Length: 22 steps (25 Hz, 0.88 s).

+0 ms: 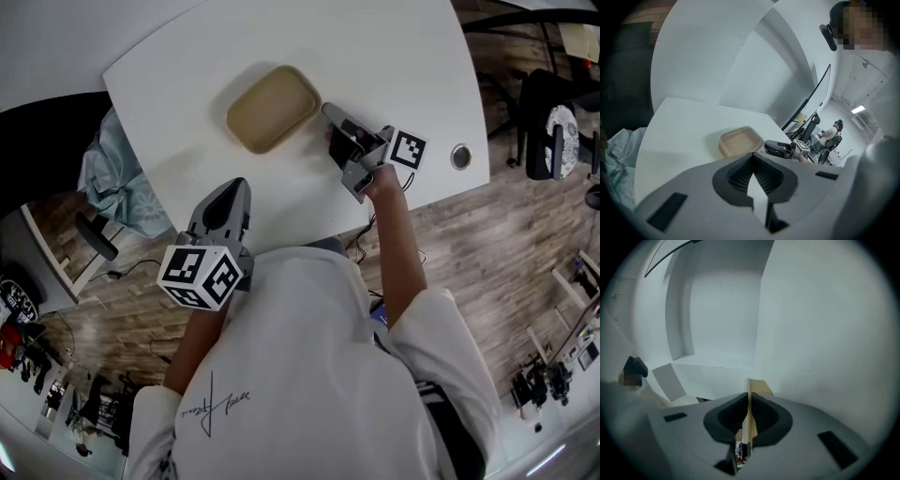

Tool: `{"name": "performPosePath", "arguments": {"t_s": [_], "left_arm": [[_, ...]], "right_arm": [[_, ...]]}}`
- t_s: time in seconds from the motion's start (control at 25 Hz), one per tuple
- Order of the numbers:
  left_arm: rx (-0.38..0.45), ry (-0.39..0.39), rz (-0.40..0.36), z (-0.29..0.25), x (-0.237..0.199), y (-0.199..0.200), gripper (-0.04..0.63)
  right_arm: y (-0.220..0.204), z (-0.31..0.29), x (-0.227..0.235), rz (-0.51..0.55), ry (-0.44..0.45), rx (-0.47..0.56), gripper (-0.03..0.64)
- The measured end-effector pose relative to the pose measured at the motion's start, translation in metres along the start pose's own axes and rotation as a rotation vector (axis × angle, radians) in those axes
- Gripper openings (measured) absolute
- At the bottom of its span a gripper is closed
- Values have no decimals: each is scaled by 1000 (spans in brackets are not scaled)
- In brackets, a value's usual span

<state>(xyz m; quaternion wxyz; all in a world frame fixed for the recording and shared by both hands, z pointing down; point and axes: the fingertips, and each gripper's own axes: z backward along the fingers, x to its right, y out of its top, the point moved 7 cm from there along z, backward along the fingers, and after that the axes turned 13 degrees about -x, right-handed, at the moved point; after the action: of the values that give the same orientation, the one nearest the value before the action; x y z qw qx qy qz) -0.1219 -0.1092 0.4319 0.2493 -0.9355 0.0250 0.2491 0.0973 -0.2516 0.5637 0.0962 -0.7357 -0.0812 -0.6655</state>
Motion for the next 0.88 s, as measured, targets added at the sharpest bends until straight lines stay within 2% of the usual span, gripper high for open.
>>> {"name": "performPosePath", "arguments": {"t_s": [0.88], "left_arm": [[25, -23, 6, 6, -6, 2, 8]], "right_arm": [[-4, 3, -13, 33, 6, 13, 12]]}}
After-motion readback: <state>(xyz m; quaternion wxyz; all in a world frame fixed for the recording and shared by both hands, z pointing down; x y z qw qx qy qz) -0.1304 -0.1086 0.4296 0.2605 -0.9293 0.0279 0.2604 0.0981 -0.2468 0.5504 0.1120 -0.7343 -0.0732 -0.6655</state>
